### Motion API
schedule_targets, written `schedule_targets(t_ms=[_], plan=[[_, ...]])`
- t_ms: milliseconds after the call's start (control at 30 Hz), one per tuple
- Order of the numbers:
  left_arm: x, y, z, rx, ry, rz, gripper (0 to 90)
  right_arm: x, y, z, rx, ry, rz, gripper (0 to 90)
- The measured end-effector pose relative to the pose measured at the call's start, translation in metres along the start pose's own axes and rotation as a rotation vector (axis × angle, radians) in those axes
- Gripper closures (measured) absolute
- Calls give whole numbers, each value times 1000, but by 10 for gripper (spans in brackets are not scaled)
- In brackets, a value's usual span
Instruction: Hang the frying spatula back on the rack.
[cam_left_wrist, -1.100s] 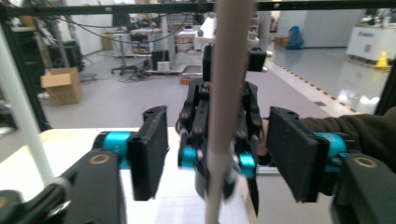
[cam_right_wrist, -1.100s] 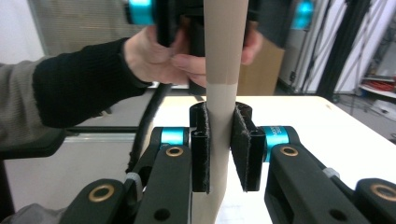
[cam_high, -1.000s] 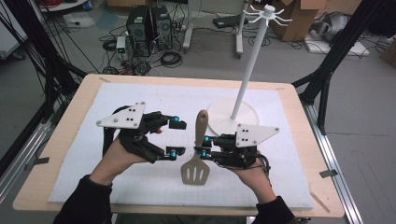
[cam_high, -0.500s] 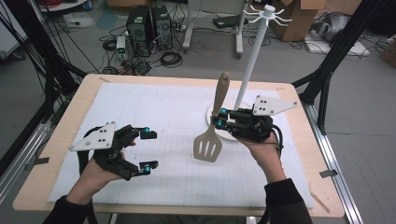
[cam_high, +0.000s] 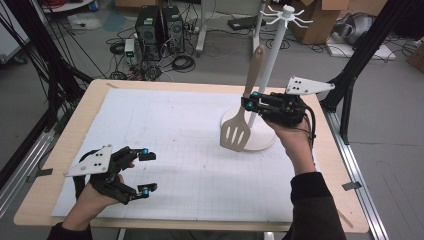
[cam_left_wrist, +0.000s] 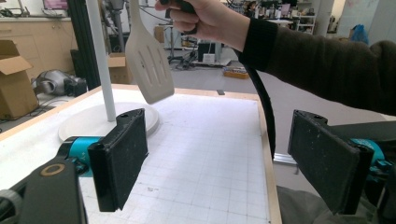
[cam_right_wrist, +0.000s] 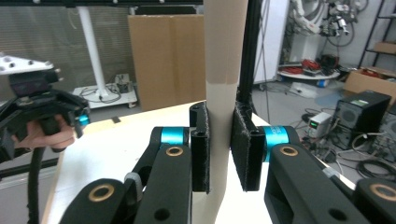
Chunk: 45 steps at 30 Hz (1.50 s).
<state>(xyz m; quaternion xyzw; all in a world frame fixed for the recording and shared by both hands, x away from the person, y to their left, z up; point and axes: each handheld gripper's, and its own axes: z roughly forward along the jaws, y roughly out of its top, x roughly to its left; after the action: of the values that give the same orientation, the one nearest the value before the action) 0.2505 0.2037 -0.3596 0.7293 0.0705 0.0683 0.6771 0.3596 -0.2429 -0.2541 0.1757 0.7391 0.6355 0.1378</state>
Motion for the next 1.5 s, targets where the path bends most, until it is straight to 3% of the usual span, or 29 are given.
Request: schedule_targets(t_ms=[133,667,900,1233,1500], plan=[[0,-1,-1,0,-2,-2,204,-9,4,-3,-6,-29,9,788],[0,-3,1,14,-15,-11,207,-37,8,-25,-29,-62,63,788],[1,-4,1,13,-14,-17,208,-50,8,-26,-13,-49,99,788],[2,-5,1,14,-15,-23,209,-58,9,-24,-36,-40,114,787],[2,-5,2,12,-19,-22,212,-66,5,-23,-15,-46,149,787]])
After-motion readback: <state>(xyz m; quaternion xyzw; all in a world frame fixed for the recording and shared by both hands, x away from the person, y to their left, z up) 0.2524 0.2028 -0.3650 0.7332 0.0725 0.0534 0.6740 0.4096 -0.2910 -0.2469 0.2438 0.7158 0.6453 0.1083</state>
